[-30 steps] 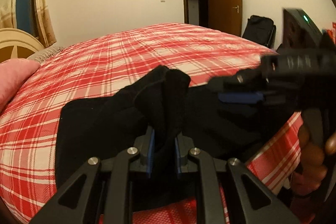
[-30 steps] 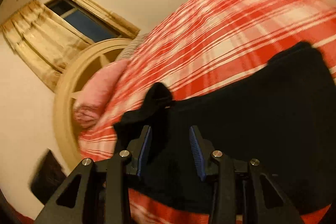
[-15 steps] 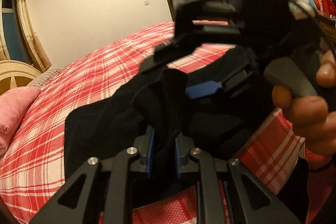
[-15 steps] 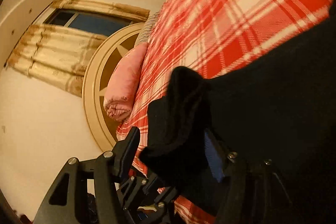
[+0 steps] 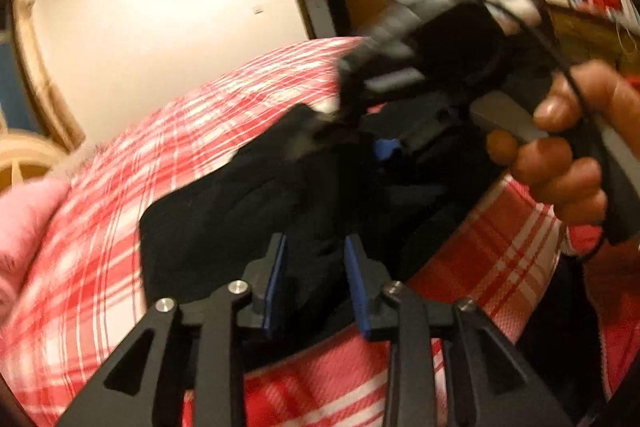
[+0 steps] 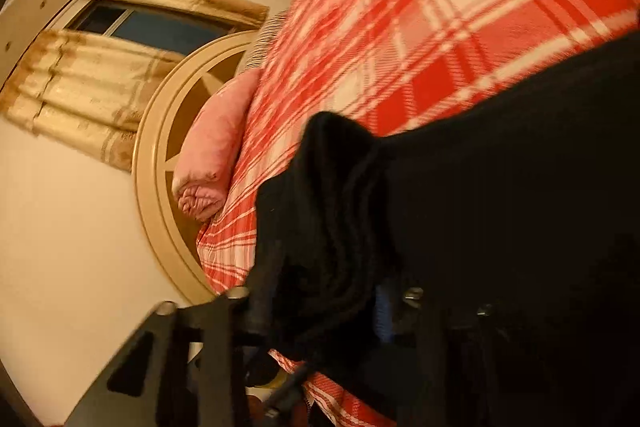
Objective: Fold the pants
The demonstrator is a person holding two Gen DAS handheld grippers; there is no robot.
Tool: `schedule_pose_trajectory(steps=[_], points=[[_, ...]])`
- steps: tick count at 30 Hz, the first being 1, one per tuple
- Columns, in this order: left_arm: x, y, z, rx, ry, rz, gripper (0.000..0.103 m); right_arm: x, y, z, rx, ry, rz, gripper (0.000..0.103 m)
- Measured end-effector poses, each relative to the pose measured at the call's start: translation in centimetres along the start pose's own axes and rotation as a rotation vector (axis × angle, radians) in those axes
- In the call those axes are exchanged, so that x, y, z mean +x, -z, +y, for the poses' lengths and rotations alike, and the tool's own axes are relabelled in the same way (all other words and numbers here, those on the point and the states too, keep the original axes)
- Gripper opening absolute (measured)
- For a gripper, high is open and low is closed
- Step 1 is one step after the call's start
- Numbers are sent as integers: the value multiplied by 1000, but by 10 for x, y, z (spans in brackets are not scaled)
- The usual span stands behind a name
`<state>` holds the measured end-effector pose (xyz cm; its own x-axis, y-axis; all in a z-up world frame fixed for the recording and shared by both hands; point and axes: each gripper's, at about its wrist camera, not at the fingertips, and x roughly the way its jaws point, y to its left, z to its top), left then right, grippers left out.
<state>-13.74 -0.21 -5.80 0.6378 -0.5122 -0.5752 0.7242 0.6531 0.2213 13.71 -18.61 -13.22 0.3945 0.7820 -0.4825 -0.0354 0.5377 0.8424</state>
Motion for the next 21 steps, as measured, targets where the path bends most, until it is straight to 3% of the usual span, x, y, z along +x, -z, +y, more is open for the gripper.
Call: schedule_pose_trajectory(steps=[4,9,12,16,18,21], points=[[-11,3,48,-235,6,-11,41,-2,3,3,-44,26,0,27],[-15,7,107,-512,-101,3,67,-3,18,30,-269,155,-15,27],[-5,10,121,-568,-188,65,69,-1,29,46,-412,248,-35,27],[8,17,115,-581,-195,155,71,-8,47,65,-606,301,-28,27],[21,15,110,-560,-209,195,74,-10,46,61,-597,306,-23,27],[26,19,107,-561,-227,224,76,-9,33,43,-461,262,-15,30]])
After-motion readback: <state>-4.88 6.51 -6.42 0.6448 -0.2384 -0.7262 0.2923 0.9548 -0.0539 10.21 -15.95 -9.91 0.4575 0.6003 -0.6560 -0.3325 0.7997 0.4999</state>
